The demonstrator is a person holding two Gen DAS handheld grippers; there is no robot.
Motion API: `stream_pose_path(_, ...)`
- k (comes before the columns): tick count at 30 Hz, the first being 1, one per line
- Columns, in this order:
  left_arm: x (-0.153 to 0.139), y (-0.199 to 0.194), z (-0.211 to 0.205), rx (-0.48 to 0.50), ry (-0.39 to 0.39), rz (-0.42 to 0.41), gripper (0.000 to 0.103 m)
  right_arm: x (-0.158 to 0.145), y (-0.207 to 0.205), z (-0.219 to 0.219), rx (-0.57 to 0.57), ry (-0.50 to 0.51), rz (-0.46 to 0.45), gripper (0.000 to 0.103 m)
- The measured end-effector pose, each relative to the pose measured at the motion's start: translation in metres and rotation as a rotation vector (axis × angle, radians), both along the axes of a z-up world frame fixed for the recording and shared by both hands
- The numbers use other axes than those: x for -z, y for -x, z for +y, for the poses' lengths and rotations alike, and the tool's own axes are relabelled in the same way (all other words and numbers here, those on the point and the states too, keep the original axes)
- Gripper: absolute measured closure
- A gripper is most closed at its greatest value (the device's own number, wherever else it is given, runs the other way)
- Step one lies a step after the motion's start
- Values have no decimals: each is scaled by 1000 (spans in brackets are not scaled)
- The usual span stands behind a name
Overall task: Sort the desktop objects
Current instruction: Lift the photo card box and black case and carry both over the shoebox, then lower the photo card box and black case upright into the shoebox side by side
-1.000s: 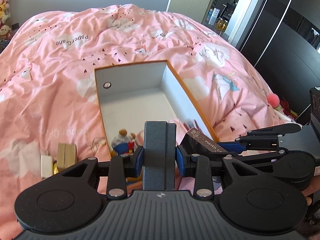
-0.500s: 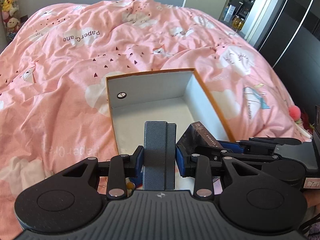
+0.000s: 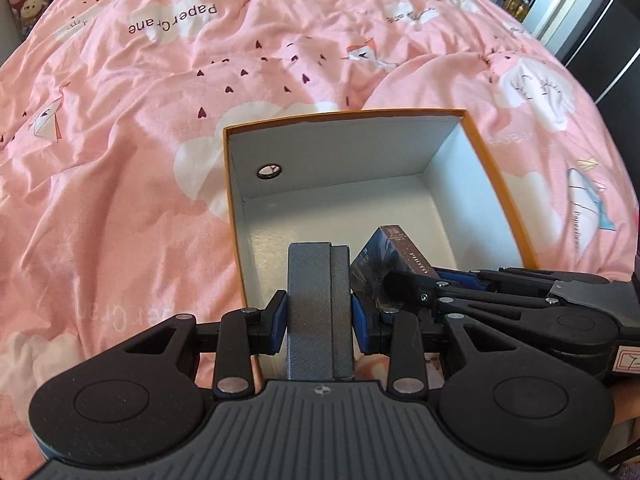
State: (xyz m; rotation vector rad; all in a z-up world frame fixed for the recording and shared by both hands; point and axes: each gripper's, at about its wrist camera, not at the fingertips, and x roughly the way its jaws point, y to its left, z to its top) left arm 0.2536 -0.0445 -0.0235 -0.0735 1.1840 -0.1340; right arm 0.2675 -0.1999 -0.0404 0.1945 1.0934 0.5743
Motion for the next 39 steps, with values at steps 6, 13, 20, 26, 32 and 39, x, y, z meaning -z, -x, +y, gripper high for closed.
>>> stream_pose_path(6,10,-16,3,-48,-37,-15,65,13,-19,7,39,-4,20,79)
stream_pose_path(13,21,-19,-4,-31,-66,-43,66,28,-27,13,55,9,55,79)
stream_pose_path(20,24,-14,-6,-9,-76,-33,66,32,-26,12,30,14,98,77)
stream_pose_path(26,25,-14,-4,4,-68,-26,65,34,-24,12,16,21,132,76)
stream_pose_path(32,24,-13,-3,28,-55,-19,65,35,-20,10,23,5,152,76)
stream_pose_path(39,25,-13,1,29,-37,-10,65,34,-19,10,25,8,147,77)
